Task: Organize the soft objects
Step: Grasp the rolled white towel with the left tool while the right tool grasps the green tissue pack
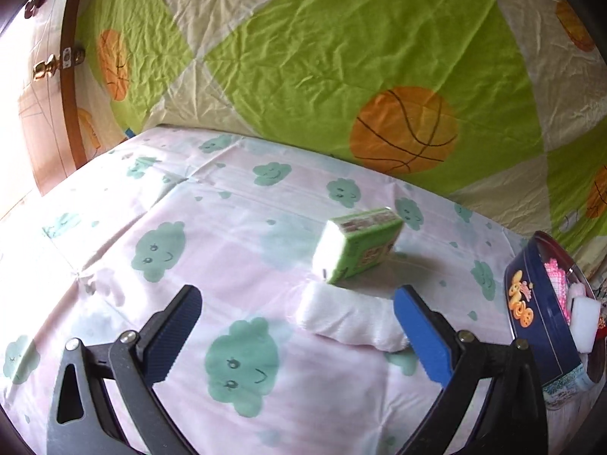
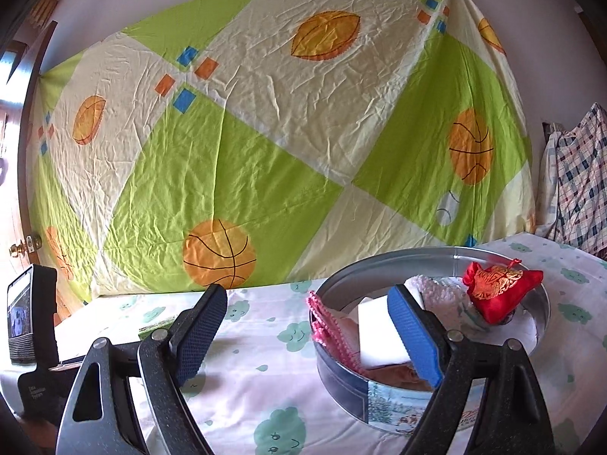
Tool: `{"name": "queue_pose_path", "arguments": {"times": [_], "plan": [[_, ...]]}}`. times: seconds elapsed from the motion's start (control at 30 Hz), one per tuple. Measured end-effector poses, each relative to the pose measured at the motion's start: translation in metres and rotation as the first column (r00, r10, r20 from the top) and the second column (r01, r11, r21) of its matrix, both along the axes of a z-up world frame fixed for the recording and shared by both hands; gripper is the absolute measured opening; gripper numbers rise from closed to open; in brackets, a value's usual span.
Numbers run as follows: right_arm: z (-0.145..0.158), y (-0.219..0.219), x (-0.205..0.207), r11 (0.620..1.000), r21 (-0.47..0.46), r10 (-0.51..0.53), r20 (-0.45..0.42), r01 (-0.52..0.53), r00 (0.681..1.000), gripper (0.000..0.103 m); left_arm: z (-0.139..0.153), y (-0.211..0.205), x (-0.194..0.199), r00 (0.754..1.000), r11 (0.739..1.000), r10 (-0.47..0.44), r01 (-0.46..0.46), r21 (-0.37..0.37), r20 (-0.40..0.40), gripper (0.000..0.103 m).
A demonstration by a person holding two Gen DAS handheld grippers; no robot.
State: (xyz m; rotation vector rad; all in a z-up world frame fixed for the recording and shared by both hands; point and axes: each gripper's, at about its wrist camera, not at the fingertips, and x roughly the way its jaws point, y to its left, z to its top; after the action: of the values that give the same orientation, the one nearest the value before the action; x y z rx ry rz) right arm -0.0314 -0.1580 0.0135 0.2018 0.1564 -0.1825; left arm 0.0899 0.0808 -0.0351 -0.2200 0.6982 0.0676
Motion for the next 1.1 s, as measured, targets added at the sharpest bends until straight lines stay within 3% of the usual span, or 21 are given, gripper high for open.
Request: {"name": "queue_pose_path", "arguments": {"times": [0.17,0.37,0.53,0.67,0.83,0.97,1.1], "plan": [[-0.001,0.007,0.003,1.000,-0.003,0.025,-0.013,-0.025,1.000,0.088,-0.003,0.016,0.004,0.999,0.999,0.032,-0.032,-0.015,-0.020,0.102],[-0.002,0.003,0.000,0.999,0.030,0.041,0.000,-0.041,0.999,0.088,-0.005,-0.032,0.014,0.990,0.989,-0.133,0.136,0.061,-0.050,0.102],[-0.004,-0.001,0.001,0.997,0.060,0.054,-0.004,-0.054,0.999,0.088,-0.014,-0.056,0.032,0.973,0.976,-0.170,0.187,0.107,-0.155,0.083],[-0.004,-0.001,0.002,0.996,0.066,0.063,-0.012,-0.062,0.998,0.088,-0.020,-0.043,0.039,0.967,0.984,-0.173,0.179,0.019,-0.189,0.083],[-0.005,0.004,0.006,0.995,0.057,0.088,-0.037,-0.085,0.995,0.088,-0.020,-0.047,0.037,0.966,0.982,-0.174,0.185,0.039,-0.192,0.081],[-0.005,0.004,0.006,0.994,0.058,0.092,-0.043,-0.089,0.995,0.088,-0.019,-0.040,0.034,0.964,0.978,-0.207,0.206,-0.023,-0.167,0.079],[-0.007,0.004,0.011,0.994,0.063,0.097,-0.068,-0.093,0.993,0.088,-0.016,-0.035,0.029,0.963,0.974,-0.227,0.223,-0.038,-0.148,0.079]]}}
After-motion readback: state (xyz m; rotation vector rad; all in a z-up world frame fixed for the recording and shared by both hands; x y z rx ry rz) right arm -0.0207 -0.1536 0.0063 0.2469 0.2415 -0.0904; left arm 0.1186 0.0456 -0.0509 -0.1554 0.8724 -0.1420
